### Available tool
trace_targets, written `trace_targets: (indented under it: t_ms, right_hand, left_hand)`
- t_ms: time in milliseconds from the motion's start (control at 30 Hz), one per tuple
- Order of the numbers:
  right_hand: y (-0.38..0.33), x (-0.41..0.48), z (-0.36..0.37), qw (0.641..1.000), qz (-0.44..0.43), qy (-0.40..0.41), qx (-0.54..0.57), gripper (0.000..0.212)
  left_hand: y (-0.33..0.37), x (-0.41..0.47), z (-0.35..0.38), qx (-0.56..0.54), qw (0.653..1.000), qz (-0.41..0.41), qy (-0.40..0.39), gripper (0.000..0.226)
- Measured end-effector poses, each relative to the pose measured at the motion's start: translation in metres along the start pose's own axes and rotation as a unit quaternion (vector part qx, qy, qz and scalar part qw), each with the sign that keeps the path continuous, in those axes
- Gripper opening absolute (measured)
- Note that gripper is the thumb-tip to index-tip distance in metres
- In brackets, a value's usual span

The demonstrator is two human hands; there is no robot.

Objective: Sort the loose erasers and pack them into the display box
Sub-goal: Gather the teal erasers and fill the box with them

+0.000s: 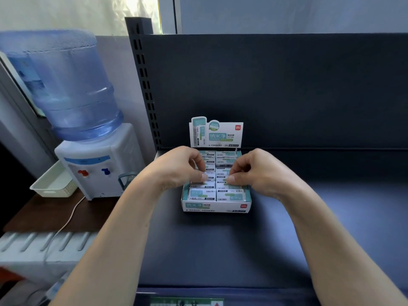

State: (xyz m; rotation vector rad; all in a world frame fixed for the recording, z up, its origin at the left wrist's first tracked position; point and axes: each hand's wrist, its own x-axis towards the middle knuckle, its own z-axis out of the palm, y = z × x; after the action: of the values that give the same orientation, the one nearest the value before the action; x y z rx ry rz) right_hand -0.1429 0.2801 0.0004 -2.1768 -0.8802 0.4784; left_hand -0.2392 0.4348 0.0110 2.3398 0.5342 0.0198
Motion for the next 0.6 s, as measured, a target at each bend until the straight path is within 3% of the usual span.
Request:
trace_targets:
  t_ms: [167,433,533,600]
  right_hand:
    - [-0.002,-0.003,0.001,0.999,-0.013,0.014,-0.033,0.012]
    - [-0.002,-0.001,0.004,0.996,-0.021,0.035,-0.08,0.013]
    - [-0.001,-0.002,0.005,0.995,-0.032,0.049,-0.087,0.012]
    - [0.0,-0.002,0.002,0.997,-0.034,0.038,-0.058,0.012]
  left_hand:
    - [0.004,-0.015,0.009,-0.024,0.999,0.028,-0.034,0.018]
    - [-0.002,-0.018,0.017,-0.04,0.998,0.048,0.005,0.017]
    - [-0.004,-0.023,0.013,-0.065,0.996,0.053,-0.023,0.007]
    - [-0.008,-0.026,0.01,-0.084,0.994,0.054,-0.038,0.013]
